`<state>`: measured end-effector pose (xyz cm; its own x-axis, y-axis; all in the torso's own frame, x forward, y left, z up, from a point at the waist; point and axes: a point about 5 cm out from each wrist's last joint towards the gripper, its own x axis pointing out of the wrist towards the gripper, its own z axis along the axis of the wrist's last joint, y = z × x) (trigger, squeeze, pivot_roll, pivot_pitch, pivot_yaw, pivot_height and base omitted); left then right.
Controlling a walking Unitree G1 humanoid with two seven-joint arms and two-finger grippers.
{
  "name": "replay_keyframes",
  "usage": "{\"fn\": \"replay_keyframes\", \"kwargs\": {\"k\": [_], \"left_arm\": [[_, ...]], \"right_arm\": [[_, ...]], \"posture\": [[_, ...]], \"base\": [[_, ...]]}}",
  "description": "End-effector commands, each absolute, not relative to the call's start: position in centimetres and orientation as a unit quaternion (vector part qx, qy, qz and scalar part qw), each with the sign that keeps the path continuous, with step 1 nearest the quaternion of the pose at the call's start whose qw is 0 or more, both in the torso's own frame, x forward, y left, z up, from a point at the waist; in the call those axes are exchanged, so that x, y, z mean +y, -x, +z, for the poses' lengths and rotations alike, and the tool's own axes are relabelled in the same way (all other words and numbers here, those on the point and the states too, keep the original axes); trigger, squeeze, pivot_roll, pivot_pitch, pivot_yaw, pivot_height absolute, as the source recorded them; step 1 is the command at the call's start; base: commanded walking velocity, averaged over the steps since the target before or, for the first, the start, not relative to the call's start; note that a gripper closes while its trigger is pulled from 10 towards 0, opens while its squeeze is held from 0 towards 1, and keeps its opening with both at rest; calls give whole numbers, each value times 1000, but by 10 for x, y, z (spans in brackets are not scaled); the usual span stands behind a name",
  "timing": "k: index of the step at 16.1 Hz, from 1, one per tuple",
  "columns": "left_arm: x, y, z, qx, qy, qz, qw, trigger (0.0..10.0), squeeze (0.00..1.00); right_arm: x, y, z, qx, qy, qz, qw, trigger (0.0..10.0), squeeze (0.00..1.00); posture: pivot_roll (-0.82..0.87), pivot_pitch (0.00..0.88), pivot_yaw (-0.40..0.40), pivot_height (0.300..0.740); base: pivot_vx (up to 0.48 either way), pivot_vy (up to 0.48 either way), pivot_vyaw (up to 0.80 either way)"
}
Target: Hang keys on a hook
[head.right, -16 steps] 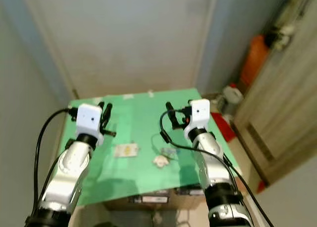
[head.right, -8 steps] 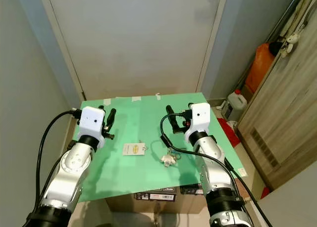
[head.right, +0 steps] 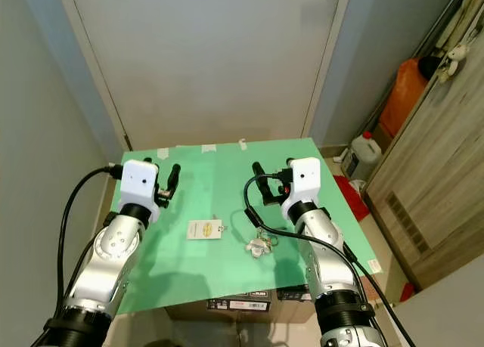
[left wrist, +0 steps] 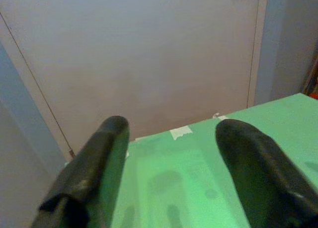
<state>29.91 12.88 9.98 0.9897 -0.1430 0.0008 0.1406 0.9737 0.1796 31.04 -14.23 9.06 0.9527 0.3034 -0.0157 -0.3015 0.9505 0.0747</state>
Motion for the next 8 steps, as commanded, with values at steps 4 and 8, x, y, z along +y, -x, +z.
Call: {"fn": "replay_keyframes", "kwargs": {"k": [4,8], "left_arm": [[117,-298,99,-10,-98,-97,990,10000,1000],[116,-301,95,2,-76,-91,993,10000,1000]], "right_arm": [[-143,-308,90,21,-38,152,987,10000,0],[-143,-308,89,26,-34,158,987,10000,0]], "posture": [[16,0,0,740],[12,0,-8,740]], "base": [[0,-480,0],[0,-360,0]]}}
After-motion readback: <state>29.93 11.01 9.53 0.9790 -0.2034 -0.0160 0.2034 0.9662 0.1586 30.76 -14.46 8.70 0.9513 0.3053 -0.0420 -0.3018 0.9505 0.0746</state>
